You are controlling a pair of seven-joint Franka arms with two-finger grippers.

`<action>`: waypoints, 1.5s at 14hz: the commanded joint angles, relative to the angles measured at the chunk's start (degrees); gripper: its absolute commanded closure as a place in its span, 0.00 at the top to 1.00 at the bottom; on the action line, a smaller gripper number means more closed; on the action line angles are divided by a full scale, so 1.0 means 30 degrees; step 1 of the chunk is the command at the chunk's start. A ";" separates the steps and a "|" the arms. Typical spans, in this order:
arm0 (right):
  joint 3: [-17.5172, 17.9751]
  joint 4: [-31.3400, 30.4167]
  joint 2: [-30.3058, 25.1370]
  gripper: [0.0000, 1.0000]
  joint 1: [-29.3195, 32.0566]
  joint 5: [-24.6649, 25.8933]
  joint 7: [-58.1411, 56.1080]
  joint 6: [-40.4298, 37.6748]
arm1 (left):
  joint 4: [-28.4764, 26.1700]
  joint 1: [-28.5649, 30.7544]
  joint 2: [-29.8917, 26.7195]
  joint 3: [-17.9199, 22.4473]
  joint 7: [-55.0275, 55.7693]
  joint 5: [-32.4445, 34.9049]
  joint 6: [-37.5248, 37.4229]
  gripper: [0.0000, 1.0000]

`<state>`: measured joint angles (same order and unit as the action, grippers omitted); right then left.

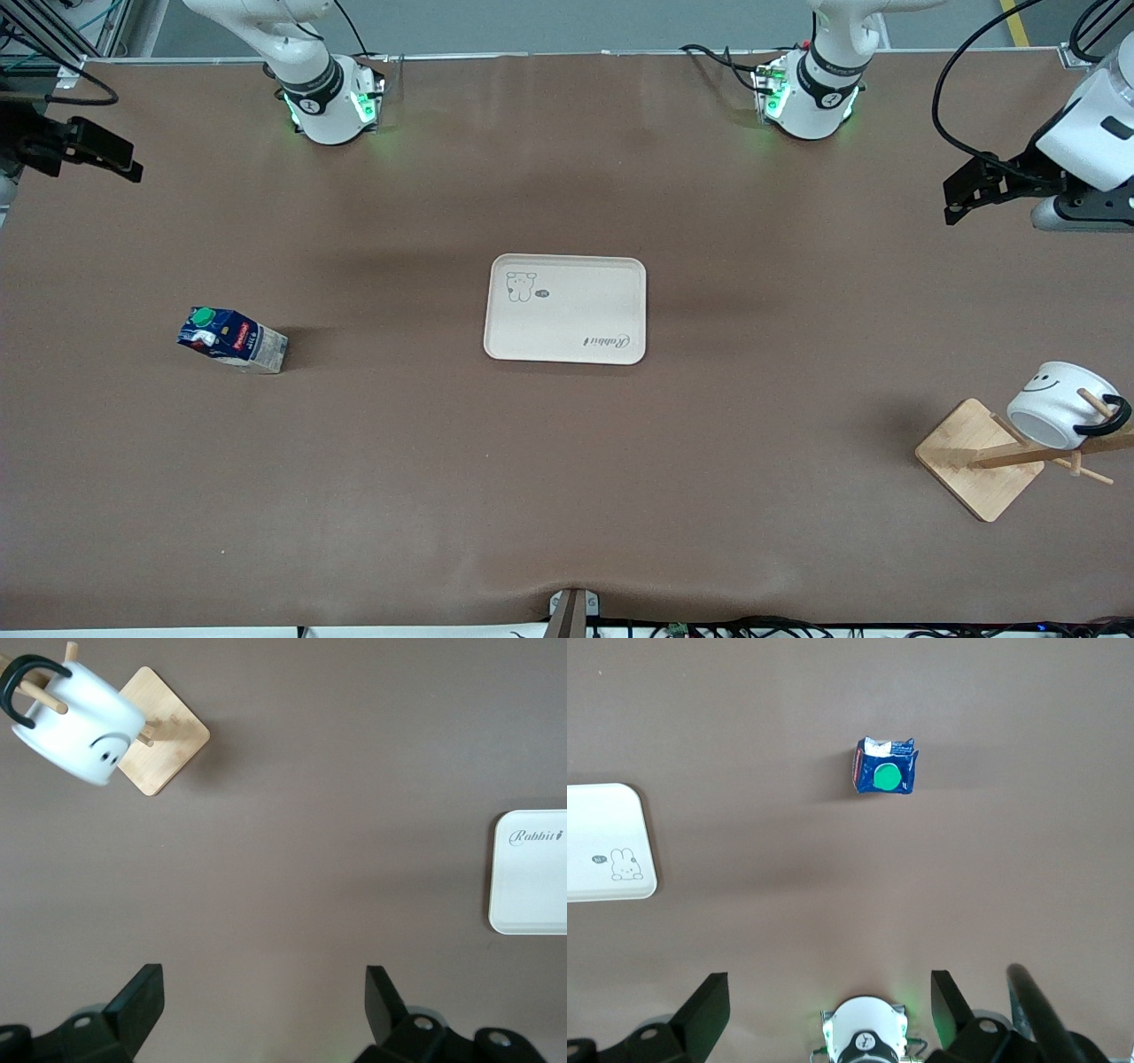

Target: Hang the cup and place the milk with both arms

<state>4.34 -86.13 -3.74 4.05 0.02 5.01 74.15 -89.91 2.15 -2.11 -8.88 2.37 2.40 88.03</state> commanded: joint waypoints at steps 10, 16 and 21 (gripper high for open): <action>-0.0335 -0.0673 -0.0218 1.00 0.0821 -0.0887 0.0115 0.0423 | 0.0177 0.0105 -0.0380 0.0178 0.0060 -0.0711 0.0040 1.00; -0.0451 -0.0062 0.0220 1.00 0.1344 -0.2115 -0.0089 0.1591 | 0.0235 0.0105 -0.0293 0.0031 0.0002 -0.0740 0.0011 1.00; -0.0480 -0.0088 0.0250 1.00 0.1580 -0.2381 -0.2950 0.1474 | 0.0468 0.0163 -0.0176 0.0148 0.0089 -0.1177 0.0011 1.00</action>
<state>2.42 -87.47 -3.22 7.31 -5.94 0.54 79.20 -89.10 2.32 -2.31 -8.64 2.37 1.15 88.33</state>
